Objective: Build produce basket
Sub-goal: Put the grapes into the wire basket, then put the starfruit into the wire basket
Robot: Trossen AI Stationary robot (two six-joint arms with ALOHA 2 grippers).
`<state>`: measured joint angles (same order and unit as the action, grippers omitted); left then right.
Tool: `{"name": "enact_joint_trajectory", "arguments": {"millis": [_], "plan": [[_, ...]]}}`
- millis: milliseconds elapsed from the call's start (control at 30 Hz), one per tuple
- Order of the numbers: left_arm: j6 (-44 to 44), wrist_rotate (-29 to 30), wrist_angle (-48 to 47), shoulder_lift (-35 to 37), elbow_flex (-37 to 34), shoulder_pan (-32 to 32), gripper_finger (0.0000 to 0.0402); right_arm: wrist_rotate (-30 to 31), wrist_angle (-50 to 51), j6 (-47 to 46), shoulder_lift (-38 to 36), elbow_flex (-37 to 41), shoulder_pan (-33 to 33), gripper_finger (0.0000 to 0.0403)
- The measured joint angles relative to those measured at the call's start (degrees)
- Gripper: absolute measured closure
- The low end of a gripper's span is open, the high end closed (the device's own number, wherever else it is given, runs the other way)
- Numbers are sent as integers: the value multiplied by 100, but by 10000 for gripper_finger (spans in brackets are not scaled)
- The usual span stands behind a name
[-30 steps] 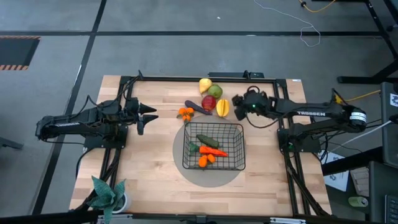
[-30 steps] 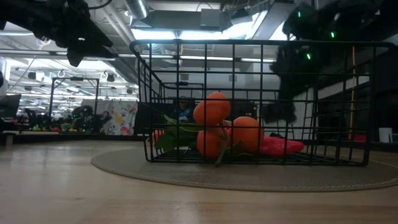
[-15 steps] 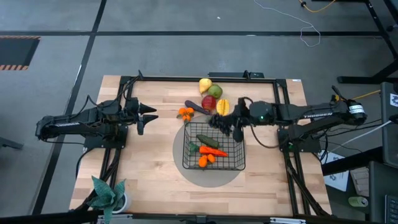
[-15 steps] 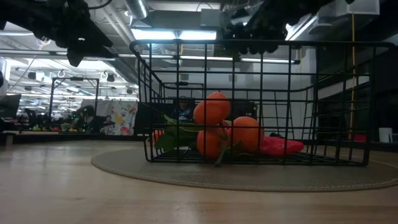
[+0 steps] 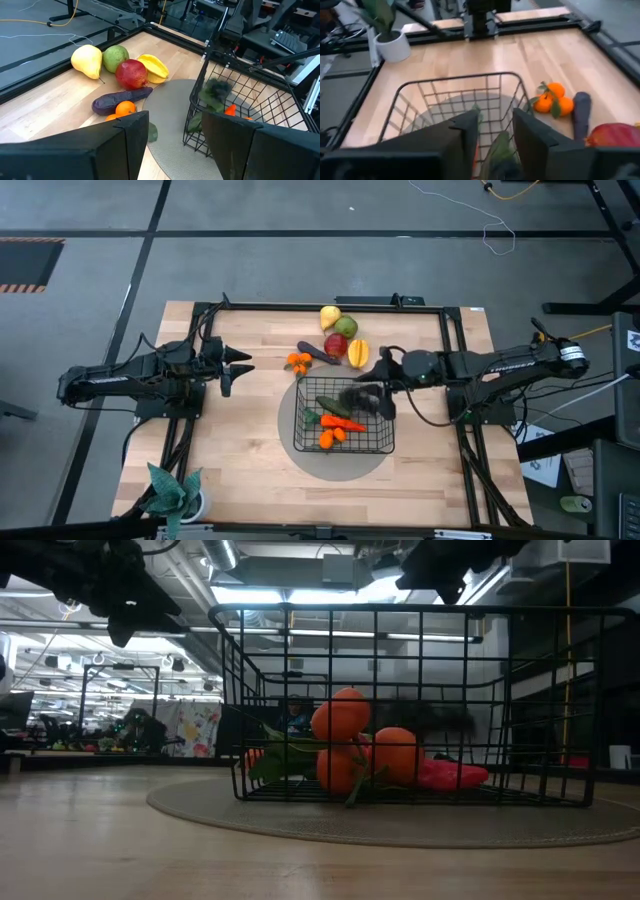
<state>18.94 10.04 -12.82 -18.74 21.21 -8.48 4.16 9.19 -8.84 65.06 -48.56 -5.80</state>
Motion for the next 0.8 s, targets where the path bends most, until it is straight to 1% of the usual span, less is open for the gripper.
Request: {"name": "enact_joint_trajectory", "arguments": {"millis": [100,200,267,433,533,633,700,733,800], "plan": [[-2,-1,0,0,0,-1,230,-214,16,-4,0,0,-2,266],[-2,-2,0,0,0,-1,230,-116,15,17,0,0,-4,257],[0,-2,0,1,0,0,230,206,10,77,0,0,-2,255],[0,-2,0,2,0,-1,230,1304,-44,367,0,0,-2,254],[0,-1,0,0,0,-1,230,1881,-73,311,0,0,0,254],[2,20,2,0,0,1,230,2719,-137,290,1,0,40,254],[2,137,2,0,0,1,230,3183,-154,83,2,0,159,254],[4,221,2,0,0,-1,230,3266,-144,-63,2,0,265,254],[16,376,4,1,0,-1,230,3170,-95,-392,5,0,508,254]]}}
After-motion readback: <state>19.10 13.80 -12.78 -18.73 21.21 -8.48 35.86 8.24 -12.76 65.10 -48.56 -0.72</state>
